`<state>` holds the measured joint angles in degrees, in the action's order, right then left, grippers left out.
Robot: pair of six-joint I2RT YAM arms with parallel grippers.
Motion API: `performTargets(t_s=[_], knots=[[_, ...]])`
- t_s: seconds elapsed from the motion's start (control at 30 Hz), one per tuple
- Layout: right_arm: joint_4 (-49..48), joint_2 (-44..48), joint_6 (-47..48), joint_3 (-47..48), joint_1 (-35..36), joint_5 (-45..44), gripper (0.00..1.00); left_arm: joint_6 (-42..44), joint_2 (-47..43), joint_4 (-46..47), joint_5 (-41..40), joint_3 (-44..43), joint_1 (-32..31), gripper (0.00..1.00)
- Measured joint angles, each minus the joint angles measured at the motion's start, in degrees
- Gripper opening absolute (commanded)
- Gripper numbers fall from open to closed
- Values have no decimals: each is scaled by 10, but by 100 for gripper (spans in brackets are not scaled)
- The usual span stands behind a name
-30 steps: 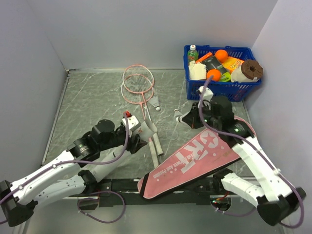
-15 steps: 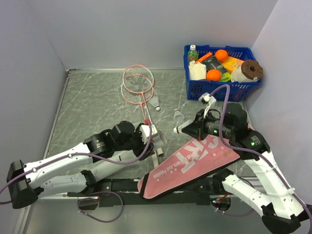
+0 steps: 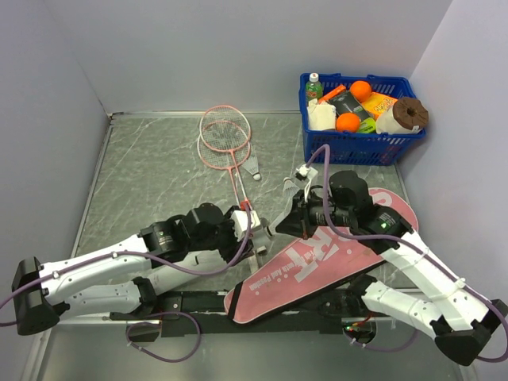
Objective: Pack up the badminton gear
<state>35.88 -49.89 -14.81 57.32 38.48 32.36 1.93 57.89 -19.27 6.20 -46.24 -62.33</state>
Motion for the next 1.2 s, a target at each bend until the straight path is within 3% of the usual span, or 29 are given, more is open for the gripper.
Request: performTargets(t_s=[0.23, 0.63, 0.77, 0.8, 0.9, 1.2], knots=[[-63, -11, -31, -47, 37, 16, 0, 0, -21, 19, 2, 17, -1, 1], [-263, -92, -124, -121, 82, 59, 0, 2, -57, 27, 26, 39, -4, 1], [-320, -115, -155, -134, 89, 79, 19, 5, -68, 19, 28, 41, -3, 1], [-329, -116, -159, -137, 89, 81, 30, 5, -71, 18, 27, 42, -2, 1], [-330, -110, -160, -138, 89, 74, 42, 11, -78, 9, 24, 45, -2, 1], [-209, -35, -113, -107, 94, -18, 61, 9, -80, 21, 35, 47, -4, 1]])
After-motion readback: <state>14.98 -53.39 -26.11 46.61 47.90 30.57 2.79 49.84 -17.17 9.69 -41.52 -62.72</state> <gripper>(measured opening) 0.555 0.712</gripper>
